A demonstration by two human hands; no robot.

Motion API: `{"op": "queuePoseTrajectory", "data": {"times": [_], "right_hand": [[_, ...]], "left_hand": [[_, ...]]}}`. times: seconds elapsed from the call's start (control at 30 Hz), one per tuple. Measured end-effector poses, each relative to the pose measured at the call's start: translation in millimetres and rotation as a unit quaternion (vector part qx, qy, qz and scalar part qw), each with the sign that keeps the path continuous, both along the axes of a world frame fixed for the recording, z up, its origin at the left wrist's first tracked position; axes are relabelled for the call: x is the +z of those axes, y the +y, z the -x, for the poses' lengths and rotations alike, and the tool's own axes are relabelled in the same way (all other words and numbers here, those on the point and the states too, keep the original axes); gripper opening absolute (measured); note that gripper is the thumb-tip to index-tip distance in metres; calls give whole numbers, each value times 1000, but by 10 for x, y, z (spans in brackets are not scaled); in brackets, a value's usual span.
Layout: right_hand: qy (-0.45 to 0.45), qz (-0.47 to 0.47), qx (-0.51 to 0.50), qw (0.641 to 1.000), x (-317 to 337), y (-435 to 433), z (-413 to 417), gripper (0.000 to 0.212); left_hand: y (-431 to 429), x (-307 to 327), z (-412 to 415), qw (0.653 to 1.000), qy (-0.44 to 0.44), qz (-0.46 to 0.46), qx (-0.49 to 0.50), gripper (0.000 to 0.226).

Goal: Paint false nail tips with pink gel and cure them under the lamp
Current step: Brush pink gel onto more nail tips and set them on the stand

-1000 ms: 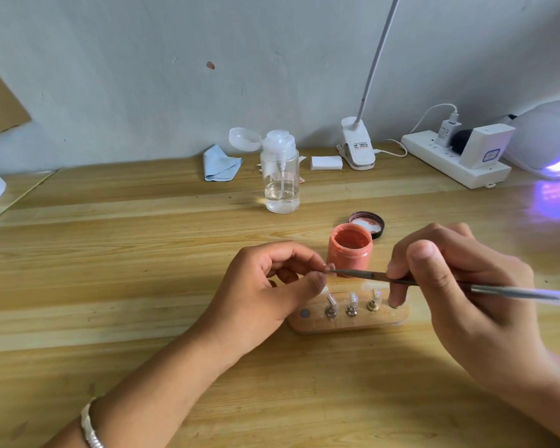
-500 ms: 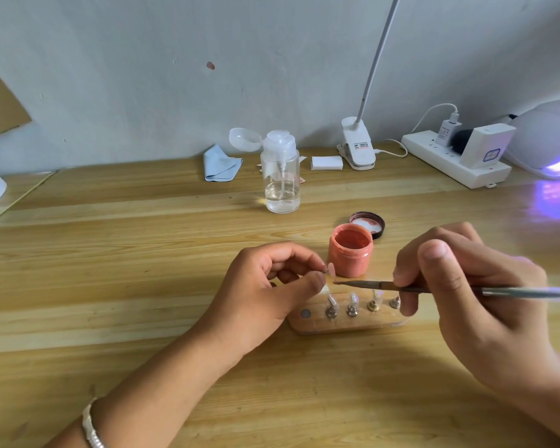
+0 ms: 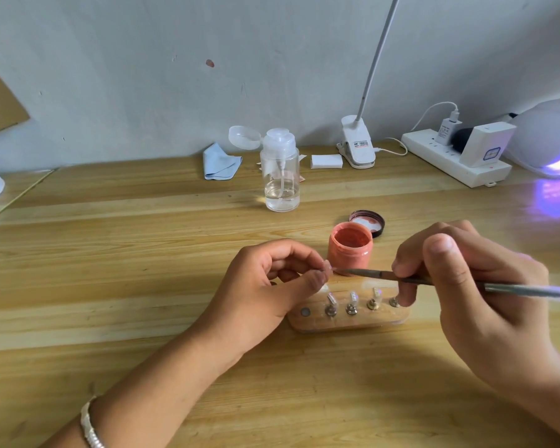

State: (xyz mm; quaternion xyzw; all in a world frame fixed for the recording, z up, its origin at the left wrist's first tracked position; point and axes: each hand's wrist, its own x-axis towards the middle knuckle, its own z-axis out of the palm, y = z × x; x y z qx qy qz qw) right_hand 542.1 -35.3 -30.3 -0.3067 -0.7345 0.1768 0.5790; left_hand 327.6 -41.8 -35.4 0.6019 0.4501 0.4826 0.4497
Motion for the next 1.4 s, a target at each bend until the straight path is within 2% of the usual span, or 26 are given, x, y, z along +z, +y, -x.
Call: {"op": "queuePoseTrajectory", "data": {"times": [0.17, 0.4, 0.57, 0.8, 1.03, 1.23, 1.4], "right_hand": [[-38, -7, -10, 999, -5, 16, 17, 42], [-11, -11, 6, 1000, -19, 15, -6, 42], [-54, -18, -1, 998, -28, 22, 8, 45], [-12, -24, 1, 1000, -35, 19, -24, 45], [-49, -17, 4, 999, -36, 28, -4, 46], [-10, -34, 10, 999, -33, 31, -34, 50], [-49, -27, -1, 998, -49, 43, -5, 46]], "left_hand": [[-8, -3, 3, 1000, -5, 7, -3, 7], [-3, 15, -3, 1000, 5, 2, -3, 8], [-3, 5, 12, 1000, 7, 6, 5, 9], [1, 4, 15, 1000, 16, 3, 6, 8], [-2, 10, 14, 1000, 24, 6, 14, 11], [-9, 23, 9, 999, 29, 10, 20, 10], [-18, 30, 12, 999, 34, 11, 20, 12]]}}
